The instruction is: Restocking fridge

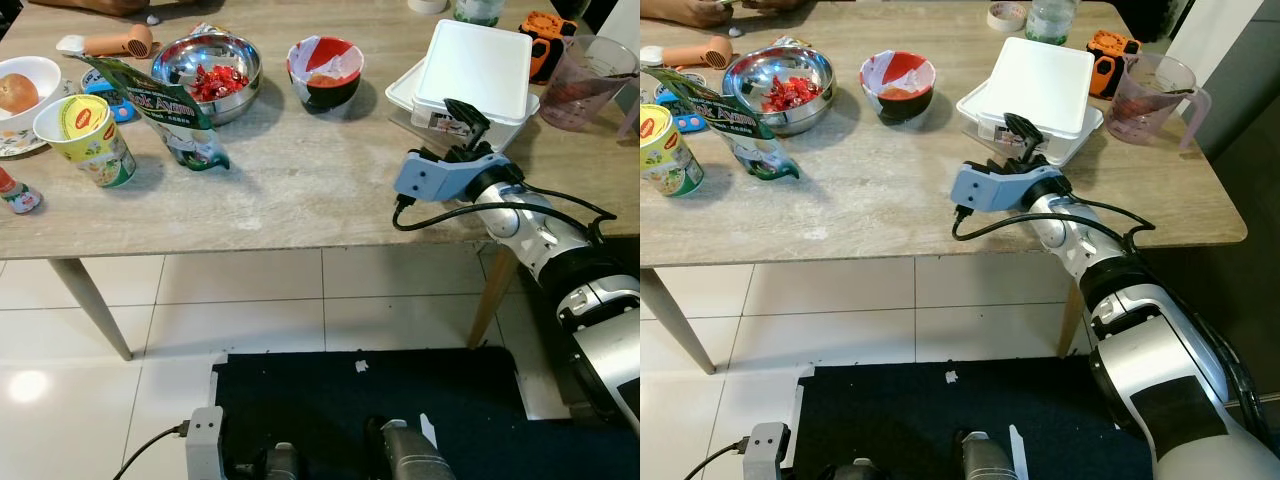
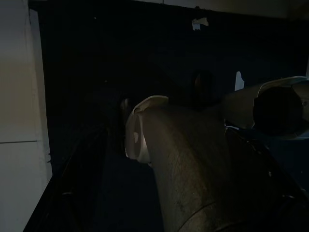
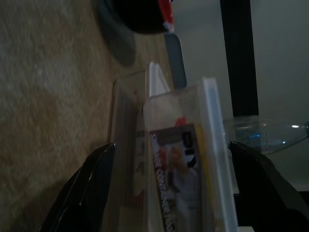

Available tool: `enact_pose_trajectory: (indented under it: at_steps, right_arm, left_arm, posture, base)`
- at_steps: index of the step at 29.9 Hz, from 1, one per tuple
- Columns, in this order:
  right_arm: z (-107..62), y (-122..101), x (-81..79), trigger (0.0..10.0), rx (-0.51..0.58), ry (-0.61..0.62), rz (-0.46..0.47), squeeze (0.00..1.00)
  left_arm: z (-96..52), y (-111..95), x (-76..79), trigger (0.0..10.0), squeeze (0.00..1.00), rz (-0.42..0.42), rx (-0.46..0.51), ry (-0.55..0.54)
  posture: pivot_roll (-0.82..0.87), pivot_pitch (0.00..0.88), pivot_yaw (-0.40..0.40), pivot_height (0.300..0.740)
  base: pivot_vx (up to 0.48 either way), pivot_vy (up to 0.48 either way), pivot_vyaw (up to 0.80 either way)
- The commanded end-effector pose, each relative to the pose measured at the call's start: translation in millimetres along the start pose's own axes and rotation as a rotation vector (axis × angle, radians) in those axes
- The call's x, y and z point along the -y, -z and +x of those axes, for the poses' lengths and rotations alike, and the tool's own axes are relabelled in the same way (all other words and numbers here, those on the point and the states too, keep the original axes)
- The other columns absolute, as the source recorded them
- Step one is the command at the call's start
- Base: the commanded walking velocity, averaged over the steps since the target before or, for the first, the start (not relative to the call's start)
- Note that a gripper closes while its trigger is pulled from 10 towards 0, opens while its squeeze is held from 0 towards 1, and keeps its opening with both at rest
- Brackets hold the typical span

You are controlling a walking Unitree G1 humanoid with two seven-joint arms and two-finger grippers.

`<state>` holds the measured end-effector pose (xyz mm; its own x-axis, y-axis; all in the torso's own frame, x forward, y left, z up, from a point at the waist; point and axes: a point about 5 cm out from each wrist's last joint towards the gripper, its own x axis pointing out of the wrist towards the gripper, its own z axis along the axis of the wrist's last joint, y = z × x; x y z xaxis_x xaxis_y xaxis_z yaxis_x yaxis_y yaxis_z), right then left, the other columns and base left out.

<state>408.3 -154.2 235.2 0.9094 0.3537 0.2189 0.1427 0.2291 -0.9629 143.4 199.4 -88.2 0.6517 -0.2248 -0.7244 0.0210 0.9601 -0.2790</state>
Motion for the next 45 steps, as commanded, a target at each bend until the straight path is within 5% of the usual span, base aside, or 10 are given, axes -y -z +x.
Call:
enact_pose_trajectory:
  at_steps: [1, 20, 35, 36, 37, 38, 45]
  right_arm:
    - [-0.9, 3, -3.7, 10.0, -0.022, -0.003, -0.016, 0.00]
    - [11.4, -12, 26.2, 10.0, 0.063, 0.148, -0.024, 0.00]
    - [12.2, -9, 18.0, 10.0, 0.001, 0.126, 0.010, 0.00]
    - [12.8, -9, 18.5, 4.5, -0.007, 0.129, 0.012, 0.00]
    - [12.8, -9, 18.5, 4.5, -0.007, 0.129, 0.012, 0.00]
    - [13.9, -8, 21.7, 0.0, -0.026, 0.144, 0.010, 0.00]
    - [15.3, -3, 32.0, 0.0, -0.053, 0.176, 0.005, 0.00]
  left_arm:
    - [-15.9, 46, 1.6, 10.0, 0.00, -0.039, -0.174, 0.001]
    - [-21.0, 49, -4.3, 10.0, 0.00, -0.042, -0.169, -0.005]
    - [-23.0, 54, -2.3, 10.0, 0.00, -0.047, -0.172, 0.004]
    - [-23.4, 54, -2.3, 10.0, 0.00, -0.046, -0.172, 0.005]
    - [-23.4, 54, -2.3, 10.0, 0.00, -0.046, -0.172, 0.005]
    - [-23.9, 54, -2.9, 10.0, 0.00, -0.046, -0.169, 0.005]
    - [-24.7, 53, -5.3, 10.0, 0.00, -0.045, -0.166, 0.000]
  posture:
    - [0.04, 0.358, -0.043, 0.740]
    - [0.06, 0.375, -0.041, 0.740]
    - [0.07, 0.399, -0.045, 0.740]
    - [0.08, 0.402, -0.046, 0.740]
    - [0.08, 0.402, -0.046, 0.740]
    - [0.08, 0.407, -0.047, 0.740]
    - [0.08, 0.408, -0.047, 0.740]
  base:
    - [0.000, 0.000, 0.00]
    - [0.000, 0.000, 0.00]
    - [0.000, 0.000, 0.00]
    - [0.000, 0.000, 0.00]
    - [0.000, 0.000, 0.00]
    - [0.000, 0.000, 0.00]
    - [0.000, 0.000, 0.00]
